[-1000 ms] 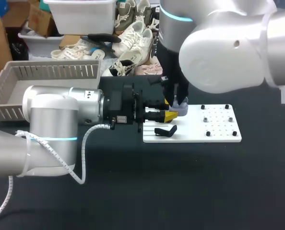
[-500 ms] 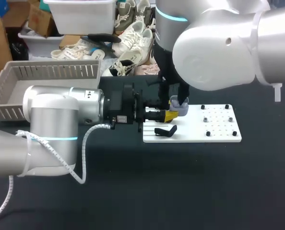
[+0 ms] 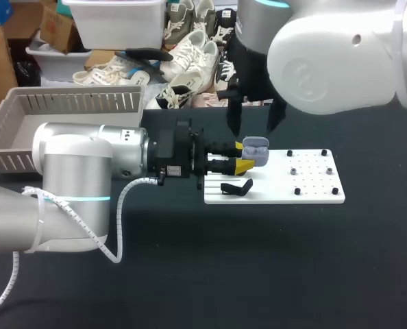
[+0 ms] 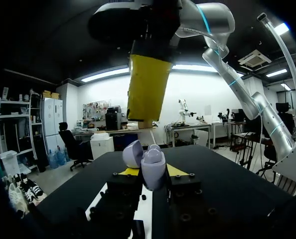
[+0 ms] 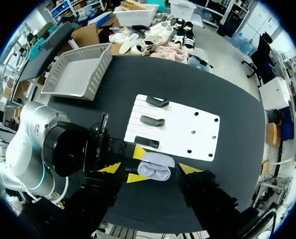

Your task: Pick up each earbud case from the left stands, insert the matching earbuds, close the lid, and place the case in the box.

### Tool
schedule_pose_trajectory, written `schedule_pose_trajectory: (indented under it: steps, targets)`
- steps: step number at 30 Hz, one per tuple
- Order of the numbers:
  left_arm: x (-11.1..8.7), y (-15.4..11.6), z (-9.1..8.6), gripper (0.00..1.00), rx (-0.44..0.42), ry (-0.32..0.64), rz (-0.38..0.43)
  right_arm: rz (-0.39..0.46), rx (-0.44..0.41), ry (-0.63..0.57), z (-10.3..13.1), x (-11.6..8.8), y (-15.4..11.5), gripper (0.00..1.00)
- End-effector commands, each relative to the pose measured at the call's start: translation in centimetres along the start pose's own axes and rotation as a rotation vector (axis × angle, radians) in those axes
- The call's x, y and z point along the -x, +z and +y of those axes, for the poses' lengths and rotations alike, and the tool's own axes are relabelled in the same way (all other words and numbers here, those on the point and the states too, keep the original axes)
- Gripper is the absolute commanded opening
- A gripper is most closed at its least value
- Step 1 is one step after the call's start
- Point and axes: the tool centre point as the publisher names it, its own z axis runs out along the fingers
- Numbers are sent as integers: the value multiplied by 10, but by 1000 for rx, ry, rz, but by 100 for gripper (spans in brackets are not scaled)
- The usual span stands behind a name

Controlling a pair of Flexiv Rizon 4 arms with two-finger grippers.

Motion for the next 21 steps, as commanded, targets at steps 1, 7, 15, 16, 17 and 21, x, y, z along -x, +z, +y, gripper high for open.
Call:
schedule_pose_trajectory:
  steps: [1,7,15,16,17,21]
  targets:
    - [0,0,-1,0,3,1,-2,-53,-8,107,-18,7,2,87]
    - [0,0,-1,0,3,1,-2,-56,-53,228,-39,26,14,88]
    - [0,0,-1,0,3,1,-2,2,-87,253,-51,24,36,84]
    - [0,0,-1,0,3,1,-2,8,-88,251,-51,22,38,84]
    - [0,0,-1,0,3,1,-2,16,-90,248,-52,20,40,84]
    - [0,0,-1,0,3,1,-2,36,-92,243,-54,13,43,82]
